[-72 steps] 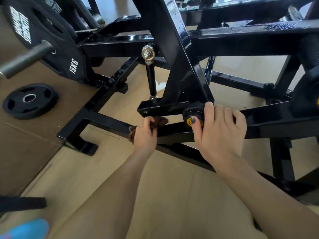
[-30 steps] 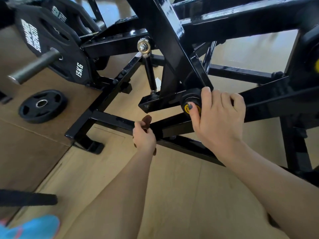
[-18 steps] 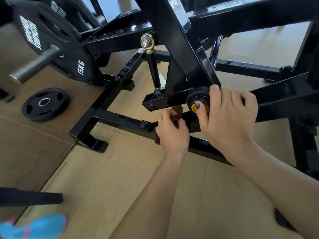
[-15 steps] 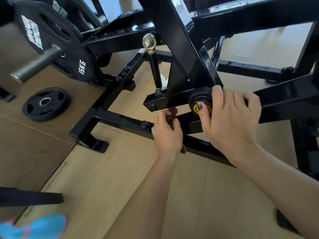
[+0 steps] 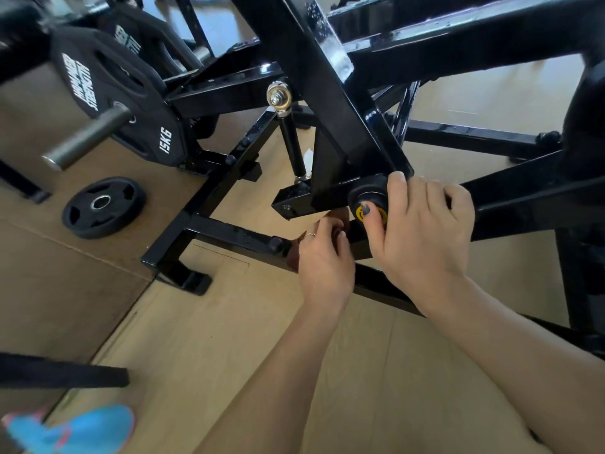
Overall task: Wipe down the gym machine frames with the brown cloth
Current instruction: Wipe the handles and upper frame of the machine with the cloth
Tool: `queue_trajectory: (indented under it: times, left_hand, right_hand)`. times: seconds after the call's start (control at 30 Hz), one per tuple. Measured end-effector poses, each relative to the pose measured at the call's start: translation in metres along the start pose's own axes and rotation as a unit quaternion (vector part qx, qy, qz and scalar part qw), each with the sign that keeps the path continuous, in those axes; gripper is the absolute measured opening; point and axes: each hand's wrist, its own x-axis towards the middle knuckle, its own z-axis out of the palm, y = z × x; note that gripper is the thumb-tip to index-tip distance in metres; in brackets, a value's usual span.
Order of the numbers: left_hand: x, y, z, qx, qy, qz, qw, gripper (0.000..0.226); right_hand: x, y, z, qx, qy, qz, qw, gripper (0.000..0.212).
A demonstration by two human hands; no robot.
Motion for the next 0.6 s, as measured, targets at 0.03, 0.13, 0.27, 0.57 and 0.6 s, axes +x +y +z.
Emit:
queue_trajectory:
  times: [0.03, 0.13, 0.27, 0.57, 0.6]
  left_hand:
    - [-0.005, 0.004, -0.002, -0.009, 0.002, 0.023, 1.000, 0.017]
    - [-0.010, 0.013, -0.008, -0.033, -0.016, 0.052, 0.998, 0.019]
    - [-0.019, 0.026, -0.009, -0.058, -0.009, 0.036, 0.998, 0.018]
    - [0.012, 0.048, -0.046, 0.079, -0.194, -0.047, 0.977, 0.017]
    - [0.019, 0.049, -0.054, 0.110, -0.233, -0.061, 0.964, 0.018]
  right_hand:
    - [0.000, 0.000, -0.002, 0.003, -0.010, 0.000, 1.000, 0.057]
    - [0.000, 0.001, -0.010, 0.014, -0.044, -0.003, 0.999, 0.059]
    - [0.001, 0.004, -0.019, 0.022, -0.094, -0.009, 0.995, 0.058]
    - [-0.001, 0.017, -0.036, 0.065, -0.148, -0.057, 0.985, 0.057]
    - [-0.002, 0.019, -0.037, 0.065, -0.151, -0.064, 0.984, 0.058]
